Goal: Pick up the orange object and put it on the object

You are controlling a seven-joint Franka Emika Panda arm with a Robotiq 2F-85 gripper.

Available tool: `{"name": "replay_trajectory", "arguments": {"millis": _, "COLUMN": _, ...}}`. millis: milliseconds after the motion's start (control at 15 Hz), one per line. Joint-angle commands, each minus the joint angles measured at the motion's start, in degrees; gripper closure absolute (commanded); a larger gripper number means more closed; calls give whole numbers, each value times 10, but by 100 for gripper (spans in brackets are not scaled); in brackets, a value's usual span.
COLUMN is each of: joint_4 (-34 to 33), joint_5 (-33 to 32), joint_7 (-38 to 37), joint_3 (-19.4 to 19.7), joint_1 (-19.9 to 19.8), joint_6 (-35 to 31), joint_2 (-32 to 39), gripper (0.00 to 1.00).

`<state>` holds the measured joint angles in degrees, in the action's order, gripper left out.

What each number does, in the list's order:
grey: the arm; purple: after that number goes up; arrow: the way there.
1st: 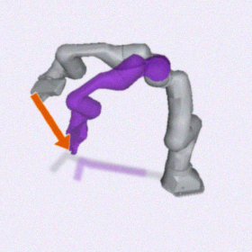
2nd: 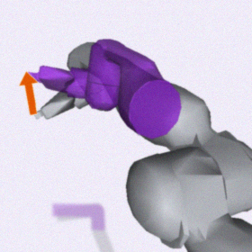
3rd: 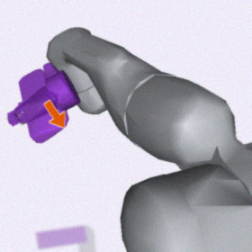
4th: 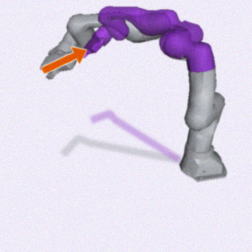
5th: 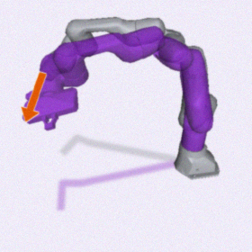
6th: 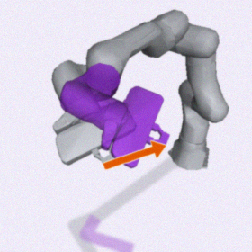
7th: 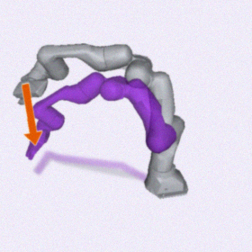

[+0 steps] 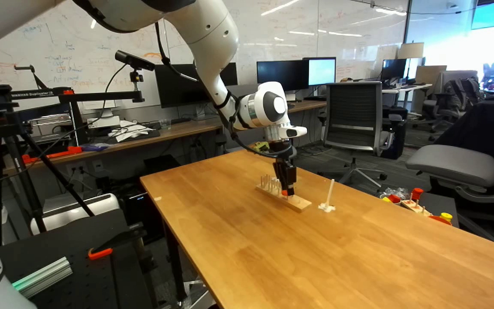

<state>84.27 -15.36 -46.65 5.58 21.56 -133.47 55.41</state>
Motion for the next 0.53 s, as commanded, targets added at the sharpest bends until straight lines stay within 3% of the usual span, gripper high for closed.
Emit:
{"name": "replay_trajectory", "arguments": {"millis": 0, "joint_4": -4, "joint_5": 13, "joint_7": 5, "joint_3": 0, "joint_1": -1, "joint_6": 0, "joint_2": 2, "gripper": 83}}
{"name": "replay_trajectory", "arguments": {"millis": 467, "joint_4": -15, "joint_5": 13, "joint_7": 7, "joint_3": -1, "joint_1": 0, "joint_6": 2, "joint_2": 10, "gripper": 83}}
